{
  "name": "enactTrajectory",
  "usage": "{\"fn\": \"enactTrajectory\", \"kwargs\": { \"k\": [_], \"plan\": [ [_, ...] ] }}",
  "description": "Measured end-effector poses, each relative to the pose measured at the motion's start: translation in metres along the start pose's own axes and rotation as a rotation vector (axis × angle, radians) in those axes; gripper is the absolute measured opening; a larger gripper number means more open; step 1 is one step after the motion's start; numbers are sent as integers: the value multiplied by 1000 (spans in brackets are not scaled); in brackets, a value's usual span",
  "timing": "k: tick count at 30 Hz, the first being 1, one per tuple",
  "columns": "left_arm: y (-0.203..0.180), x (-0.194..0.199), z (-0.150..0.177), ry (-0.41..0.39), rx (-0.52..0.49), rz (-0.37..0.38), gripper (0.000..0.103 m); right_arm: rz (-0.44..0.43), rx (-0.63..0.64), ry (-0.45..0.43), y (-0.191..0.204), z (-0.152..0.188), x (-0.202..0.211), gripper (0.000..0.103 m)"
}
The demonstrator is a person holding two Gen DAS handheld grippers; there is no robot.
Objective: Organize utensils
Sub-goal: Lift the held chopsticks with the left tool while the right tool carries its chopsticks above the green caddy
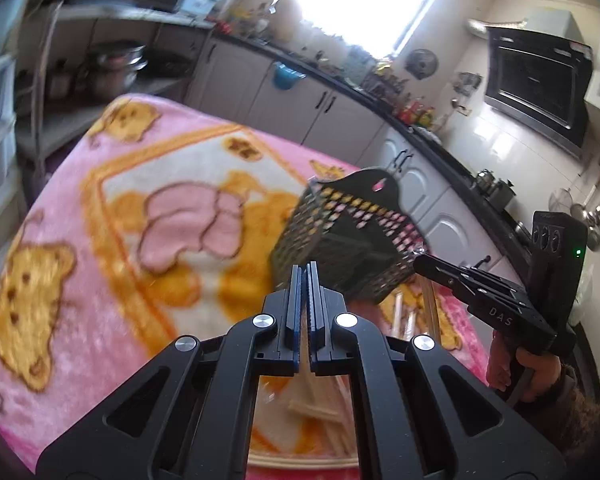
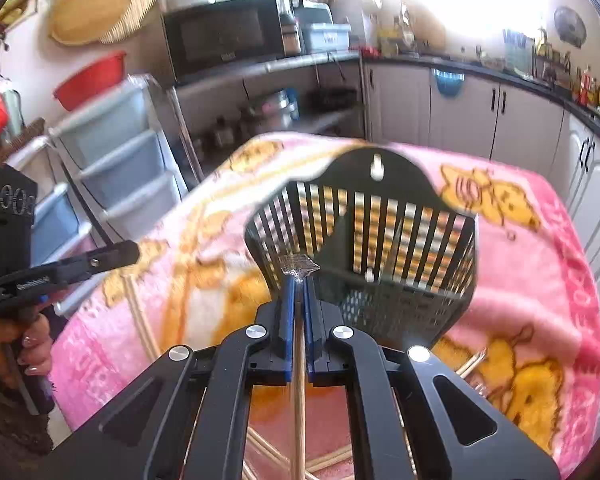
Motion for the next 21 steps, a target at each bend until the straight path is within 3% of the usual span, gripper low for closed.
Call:
{"fn": "enactTrajectory", "kwargs": {
  "k": [13, 21],
  "plan": [
    [-70, 15, -42, -76, -156, 58, 1, 16, -4, -291, -6, -47, 73, 4],
    [-94, 23, -69, -125, -201, 71, 1, 66, -17, -395, -27, -73, 88, 4]
  ]
}}
Point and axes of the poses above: each gripper's, at about its wrist camera, not at the fingertips, and x roughly against the way its jaws point, y to its left, z to its underside, the point moved 7 cm from there along -x, roughly the way its jaws point, and after that the axes turned 11 degrees about y, right-handed, at the moved point
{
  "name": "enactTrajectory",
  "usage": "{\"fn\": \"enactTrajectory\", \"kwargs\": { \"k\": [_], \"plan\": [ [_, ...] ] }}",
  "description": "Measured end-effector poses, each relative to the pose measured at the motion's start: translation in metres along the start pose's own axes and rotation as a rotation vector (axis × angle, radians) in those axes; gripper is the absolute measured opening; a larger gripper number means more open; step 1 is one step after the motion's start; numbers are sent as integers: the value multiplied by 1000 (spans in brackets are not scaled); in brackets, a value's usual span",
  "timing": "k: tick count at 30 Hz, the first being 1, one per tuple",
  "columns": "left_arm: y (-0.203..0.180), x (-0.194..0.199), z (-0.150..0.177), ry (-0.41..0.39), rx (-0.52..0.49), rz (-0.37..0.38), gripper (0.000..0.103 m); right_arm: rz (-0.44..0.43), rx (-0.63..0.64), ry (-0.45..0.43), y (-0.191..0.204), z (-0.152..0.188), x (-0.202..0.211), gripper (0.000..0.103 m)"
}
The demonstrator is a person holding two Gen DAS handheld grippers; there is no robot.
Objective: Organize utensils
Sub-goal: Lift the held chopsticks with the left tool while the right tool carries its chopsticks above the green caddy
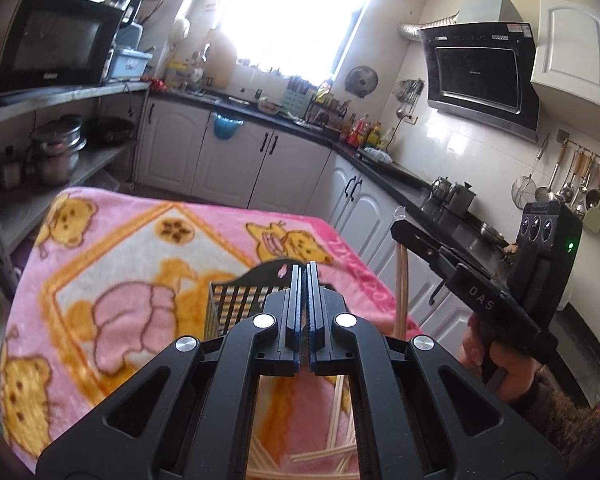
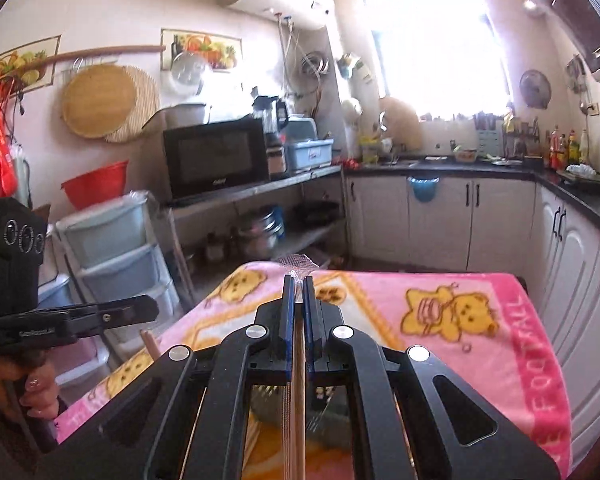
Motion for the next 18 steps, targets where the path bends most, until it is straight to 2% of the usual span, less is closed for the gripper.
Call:
{"fn": "enactTrajectory", "kwargs": {
  "k": [10, 18],
  "plan": [
    [-20, 5, -46, -74, -43, 20, 0, 66, 15, -103, -16, -36, -8, 4],
    [-12, 10, -80, -129, -25, 20, 1, 95, 5, -179, -27, -61, -17, 5]
  ]
}}
Point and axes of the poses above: each gripper's, at about its wrist camera, not at the fingertips, and x roughly against the way its jaws point, y to its left, z to its underside, the point moved 7 cm from there along -x, roughly the way its jaws point, and after that the axes turned 11 degrees about y, right-handed, at the moved point
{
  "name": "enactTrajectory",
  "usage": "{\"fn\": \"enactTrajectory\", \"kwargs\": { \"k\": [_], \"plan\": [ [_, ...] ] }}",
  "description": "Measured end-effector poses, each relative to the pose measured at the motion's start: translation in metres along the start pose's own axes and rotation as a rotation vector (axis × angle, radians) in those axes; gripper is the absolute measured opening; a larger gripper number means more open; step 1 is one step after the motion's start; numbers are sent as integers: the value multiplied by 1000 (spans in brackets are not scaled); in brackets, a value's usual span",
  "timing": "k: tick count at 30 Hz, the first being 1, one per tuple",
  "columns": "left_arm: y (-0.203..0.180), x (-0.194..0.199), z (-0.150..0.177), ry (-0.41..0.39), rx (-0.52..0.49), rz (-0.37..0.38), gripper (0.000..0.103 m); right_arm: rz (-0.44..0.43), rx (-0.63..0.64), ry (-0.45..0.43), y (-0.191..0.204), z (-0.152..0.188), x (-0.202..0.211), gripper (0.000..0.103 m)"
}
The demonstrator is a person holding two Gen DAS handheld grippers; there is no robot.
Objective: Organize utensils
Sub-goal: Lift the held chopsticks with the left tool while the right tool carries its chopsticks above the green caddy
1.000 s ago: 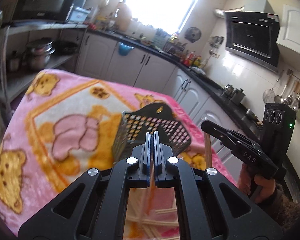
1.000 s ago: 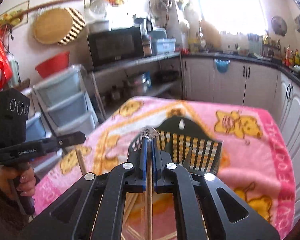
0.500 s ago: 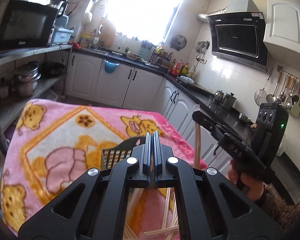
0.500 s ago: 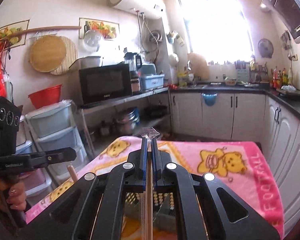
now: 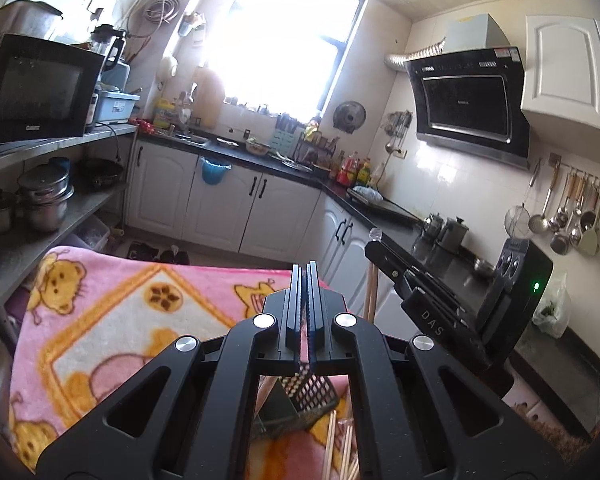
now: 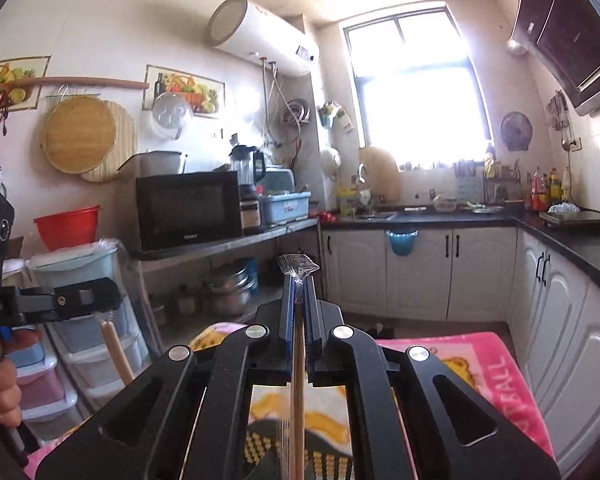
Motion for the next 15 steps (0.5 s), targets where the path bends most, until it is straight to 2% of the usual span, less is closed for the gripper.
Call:
{"fn": "enactTrajectory", "kwargs": {
  "k": [9, 15],
  "plan": [
    [5, -11, -22, -38, 25, 2, 0, 80, -2, -32, -15, 0, -27, 5],
    [12, -28, -22, -34, 25, -11, 1, 103, 15, -50, -17, 10, -38, 5]
  ]
}}
Point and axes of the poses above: each gripper's, at about its wrist camera, not at the fingertips, and x roughly against the way its jaws point, y to its left, z to its underside, the point moved 7 cm from there along -x, roughly the way its jaws point, and after that the axes turned 11 degrees about y, right-handed, at the moved point
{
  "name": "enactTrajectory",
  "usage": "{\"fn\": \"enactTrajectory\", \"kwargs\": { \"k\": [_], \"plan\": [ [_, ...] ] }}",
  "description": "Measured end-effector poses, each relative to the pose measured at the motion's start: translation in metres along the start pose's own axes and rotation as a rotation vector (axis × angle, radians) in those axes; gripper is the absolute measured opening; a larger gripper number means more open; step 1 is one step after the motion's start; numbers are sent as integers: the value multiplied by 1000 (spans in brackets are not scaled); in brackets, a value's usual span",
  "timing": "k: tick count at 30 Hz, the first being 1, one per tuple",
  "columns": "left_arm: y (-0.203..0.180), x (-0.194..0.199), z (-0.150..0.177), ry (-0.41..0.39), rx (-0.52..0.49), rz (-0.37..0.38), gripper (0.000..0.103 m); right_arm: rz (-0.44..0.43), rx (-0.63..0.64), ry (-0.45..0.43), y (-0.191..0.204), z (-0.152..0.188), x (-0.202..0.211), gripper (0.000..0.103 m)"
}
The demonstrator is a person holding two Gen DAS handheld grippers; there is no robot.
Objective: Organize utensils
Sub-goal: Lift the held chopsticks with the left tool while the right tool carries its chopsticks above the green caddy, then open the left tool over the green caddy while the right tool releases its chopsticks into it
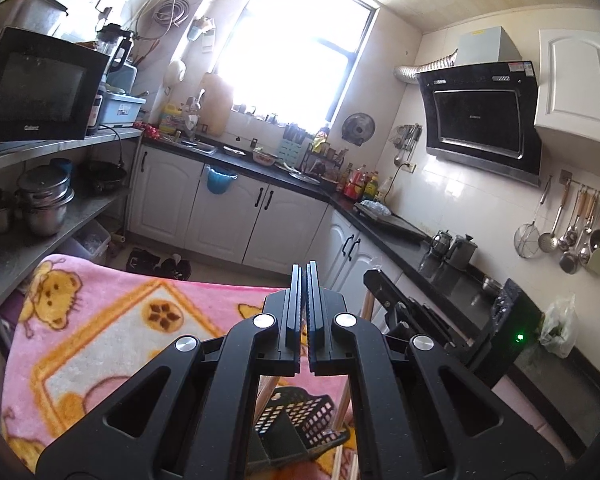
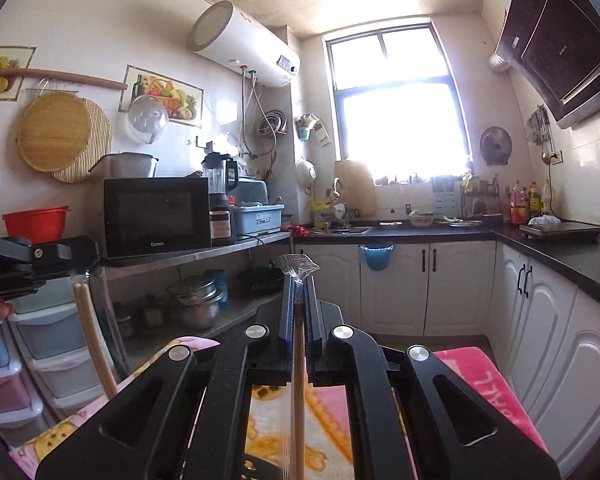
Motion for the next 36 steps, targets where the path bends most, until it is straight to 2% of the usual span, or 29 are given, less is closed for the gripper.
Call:
{"fn": "enactTrajectory", "kwargs": {
  "k": [12, 18, 28, 34, 36],
  "plan": [
    [13, -36, 32, 50, -31, -48, 1, 20, 3, -28, -4, 24, -2, 5],
    [20, -45, 48, 80, -9, -43, 1, 4, -36, 4, -13, 36, 5, 5],
    [32, -39, 67, 89, 22, -57, 1, -5, -69, 31, -16, 51, 28, 21],
    [39, -35, 77, 96, 51, -60, 1, 19, -59, 63, -15, 61, 41, 28],
    [41, -33, 80, 96, 60, -62, 5, 22, -60, 80, -15, 65, 44, 30]
  ]
}}
Point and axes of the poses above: each gripper's, at about its wrist camera, not at the fingertips, and x roughly against the way its jaws point, y to its left, z to its underside, the point moved 7 cm from there along -x, roughly the way its jaws point, and after that the axes turned 11 degrees about y, right-handed, at the moved point
